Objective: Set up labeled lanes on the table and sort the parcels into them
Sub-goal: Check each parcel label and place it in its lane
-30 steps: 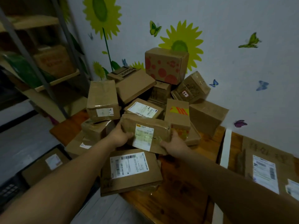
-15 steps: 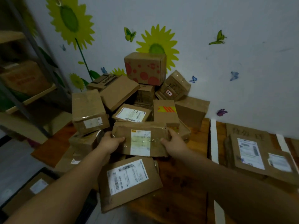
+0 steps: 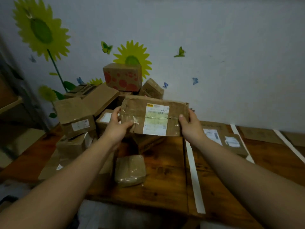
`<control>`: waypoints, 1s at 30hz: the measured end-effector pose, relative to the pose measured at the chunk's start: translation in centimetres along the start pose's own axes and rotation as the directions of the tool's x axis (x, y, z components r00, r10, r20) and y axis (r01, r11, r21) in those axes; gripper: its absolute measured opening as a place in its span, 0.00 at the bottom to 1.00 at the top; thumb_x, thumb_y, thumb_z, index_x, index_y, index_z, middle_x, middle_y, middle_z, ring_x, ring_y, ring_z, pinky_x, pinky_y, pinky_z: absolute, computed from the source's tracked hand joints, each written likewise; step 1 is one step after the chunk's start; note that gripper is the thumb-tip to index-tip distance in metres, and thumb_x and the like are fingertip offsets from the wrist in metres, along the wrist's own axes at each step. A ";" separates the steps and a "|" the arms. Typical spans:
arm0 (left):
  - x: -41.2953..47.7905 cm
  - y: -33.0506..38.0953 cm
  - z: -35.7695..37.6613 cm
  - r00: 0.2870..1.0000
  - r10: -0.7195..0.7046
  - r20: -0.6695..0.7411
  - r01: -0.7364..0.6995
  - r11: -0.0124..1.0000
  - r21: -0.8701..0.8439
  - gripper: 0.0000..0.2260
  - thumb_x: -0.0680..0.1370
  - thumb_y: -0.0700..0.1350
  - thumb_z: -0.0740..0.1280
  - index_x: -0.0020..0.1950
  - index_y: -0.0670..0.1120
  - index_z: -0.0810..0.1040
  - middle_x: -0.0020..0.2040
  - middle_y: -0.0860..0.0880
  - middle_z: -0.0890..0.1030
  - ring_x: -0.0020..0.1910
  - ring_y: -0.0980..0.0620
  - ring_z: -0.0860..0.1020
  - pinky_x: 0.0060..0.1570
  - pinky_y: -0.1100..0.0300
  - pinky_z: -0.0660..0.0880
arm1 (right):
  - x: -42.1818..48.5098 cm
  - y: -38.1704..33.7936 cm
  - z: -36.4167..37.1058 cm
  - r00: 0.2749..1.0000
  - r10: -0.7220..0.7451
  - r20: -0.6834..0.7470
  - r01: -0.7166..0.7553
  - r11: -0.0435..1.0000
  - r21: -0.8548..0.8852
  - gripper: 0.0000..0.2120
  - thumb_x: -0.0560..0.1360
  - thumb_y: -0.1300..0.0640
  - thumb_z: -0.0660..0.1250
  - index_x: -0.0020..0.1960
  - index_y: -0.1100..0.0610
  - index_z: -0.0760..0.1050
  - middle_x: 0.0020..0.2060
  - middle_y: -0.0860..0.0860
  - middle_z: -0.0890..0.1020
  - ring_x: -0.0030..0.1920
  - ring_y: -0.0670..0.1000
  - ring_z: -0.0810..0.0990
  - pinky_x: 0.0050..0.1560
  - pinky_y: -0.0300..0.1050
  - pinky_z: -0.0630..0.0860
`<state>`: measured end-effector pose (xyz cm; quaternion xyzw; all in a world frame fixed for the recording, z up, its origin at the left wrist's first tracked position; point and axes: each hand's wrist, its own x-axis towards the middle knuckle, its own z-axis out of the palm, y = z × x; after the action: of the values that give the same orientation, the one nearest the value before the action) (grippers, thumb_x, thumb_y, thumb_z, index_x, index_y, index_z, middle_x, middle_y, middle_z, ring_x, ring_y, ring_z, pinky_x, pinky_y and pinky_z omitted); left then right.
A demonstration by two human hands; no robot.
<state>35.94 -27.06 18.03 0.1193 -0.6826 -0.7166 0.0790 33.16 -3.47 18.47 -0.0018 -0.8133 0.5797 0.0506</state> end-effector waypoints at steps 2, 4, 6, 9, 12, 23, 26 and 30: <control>-0.9 -0.8 0.5 0.999 -0.005 0.044 0.004 1.000 0.002 0.28 0.76 0.36 0.66 0.71 0.55 0.62 0.61 0.47 0.75 0.57 0.46 0.77 0.56 0.45 0.76 | -1.1 1.4 -0.8 1.000 0.030 0.006 -0.030 0.999 0.041 0.18 0.81 0.52 0.57 0.71 0.51 0.64 0.57 0.47 0.77 0.56 0.51 0.80 0.55 0.52 0.79; -1.9 -1.3 0.9 0.998 -0.010 0.058 0.010 1.000 -0.009 0.27 0.76 0.35 0.66 0.69 0.56 0.62 0.57 0.48 0.75 0.55 0.48 0.78 0.55 0.48 0.77 | -1.9 2.7 -1.2 0.999 0.047 0.007 -0.048 0.998 0.051 0.18 0.81 0.51 0.57 0.71 0.51 0.65 0.55 0.47 0.78 0.50 0.47 0.81 0.48 0.47 0.81; -3.0 -1.5 1.3 0.998 -0.022 0.063 0.022 1.000 -0.011 0.27 0.76 0.35 0.66 0.68 0.56 0.62 0.54 0.51 0.75 0.54 0.50 0.77 0.56 0.49 0.77 | -2.5 3.4 -1.6 0.999 0.036 -0.006 -0.036 0.999 0.020 0.18 0.81 0.50 0.57 0.70 0.52 0.65 0.55 0.47 0.78 0.49 0.45 0.80 0.43 0.39 0.78; -4.2 -1.7 2.5 0.996 -0.061 0.065 0.062 0.998 -0.014 0.29 0.76 0.34 0.65 0.71 0.54 0.60 0.53 0.53 0.74 0.52 0.51 0.76 0.55 0.47 0.77 | -2.7 4.0 -3.0 0.998 0.057 -0.012 -0.056 0.998 0.032 0.19 0.81 0.49 0.57 0.70 0.51 0.65 0.55 0.47 0.78 0.47 0.43 0.80 0.38 0.35 0.75; -5.7 -1.4 5.5 0.992 -0.091 0.083 0.094 0.995 -0.031 0.29 0.76 0.34 0.65 0.71 0.55 0.59 0.52 0.53 0.75 0.50 0.50 0.77 0.47 0.45 0.79 | -3.2 4.1 -6.0 0.997 0.075 -0.016 -0.074 0.995 0.061 0.20 0.80 0.52 0.60 0.71 0.51 0.63 0.52 0.45 0.75 0.43 0.39 0.76 0.37 0.33 0.75; -12.1 -1.7 28.3 0.985 -0.031 0.170 0.052 0.991 -0.119 0.25 0.76 0.31 0.64 0.68 0.51 0.64 0.54 0.46 0.77 0.48 0.49 0.80 0.45 0.54 0.79 | -5.2 9.2 -29.7 0.989 -0.009 -0.145 0.014 0.999 0.036 0.26 0.76 0.58 0.68 0.71 0.48 0.63 0.51 0.39 0.76 0.52 0.43 0.78 0.51 0.44 0.78; -13.4 -1.7 34.6 0.978 -0.007 0.207 0.028 0.994 -0.103 0.27 0.75 0.30 0.65 0.67 0.54 0.63 0.57 0.47 0.75 0.53 0.47 0.79 0.47 0.54 0.80 | -6.4 10.4 -35.8 0.979 -0.024 -0.202 0.029 0.999 0.024 0.29 0.76 0.61 0.67 0.73 0.49 0.60 0.56 0.42 0.75 0.53 0.42 0.76 0.47 0.34 0.74; -14.1 -1.1 40.5 0.960 0.052 0.276 -0.043 0.998 -0.036 0.26 0.75 0.31 0.66 0.63 0.55 0.62 0.59 0.46 0.73 0.56 0.45 0.77 0.56 0.46 0.77 | -6.3 12.2 -41.5 0.959 -0.025 -0.284 0.023 1.000 -0.011 0.30 0.76 0.63 0.67 0.74 0.51 0.59 0.62 0.47 0.74 0.58 0.43 0.75 0.52 0.32 0.72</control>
<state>38.20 15.77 19.38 0.0002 -0.6788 -0.7343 0.0018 42.24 39.27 19.90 -0.0753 -0.7997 0.5698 0.1738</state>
